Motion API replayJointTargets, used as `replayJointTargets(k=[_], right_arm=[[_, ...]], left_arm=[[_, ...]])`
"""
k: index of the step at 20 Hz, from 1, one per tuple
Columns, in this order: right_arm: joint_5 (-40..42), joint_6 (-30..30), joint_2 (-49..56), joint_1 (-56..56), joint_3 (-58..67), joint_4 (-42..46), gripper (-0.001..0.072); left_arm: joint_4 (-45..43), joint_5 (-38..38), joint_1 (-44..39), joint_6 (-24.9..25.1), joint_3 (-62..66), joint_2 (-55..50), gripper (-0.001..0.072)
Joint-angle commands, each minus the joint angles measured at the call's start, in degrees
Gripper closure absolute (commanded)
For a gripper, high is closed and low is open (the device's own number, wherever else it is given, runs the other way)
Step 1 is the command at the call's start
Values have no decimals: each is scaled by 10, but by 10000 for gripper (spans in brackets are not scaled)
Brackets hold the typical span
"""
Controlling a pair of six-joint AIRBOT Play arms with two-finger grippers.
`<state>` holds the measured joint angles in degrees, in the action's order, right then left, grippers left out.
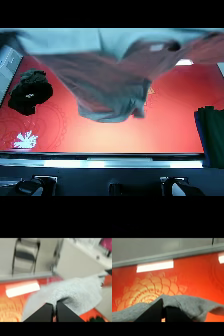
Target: Fold the clothes and pants, and hang the long-sleeved shirts on hangers.
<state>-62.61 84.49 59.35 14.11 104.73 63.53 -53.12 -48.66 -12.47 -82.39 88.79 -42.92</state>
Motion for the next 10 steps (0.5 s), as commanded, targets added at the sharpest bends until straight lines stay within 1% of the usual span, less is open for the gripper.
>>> replayJointTargets(k=[1,4,6,7,8,10], right_arm=[[35,20,-98,0,30,-1,672],[93,21,-147,0,30,-23,672],[140,21,-164,0,30,-34,672],[143,18,-166,0,30,-32,672],[127,17,-161,0,30,-20,672],[63,18,-132,0,30,1,672]], left_arm=[[-4,55,20,4,52,55,683],[24,108,20,6,53,66,683],[27,138,20,34,52,66,684],[23,154,20,47,52,61,684],[10,173,20,47,52,54,684],[-34,192,20,47,52,25,684]])
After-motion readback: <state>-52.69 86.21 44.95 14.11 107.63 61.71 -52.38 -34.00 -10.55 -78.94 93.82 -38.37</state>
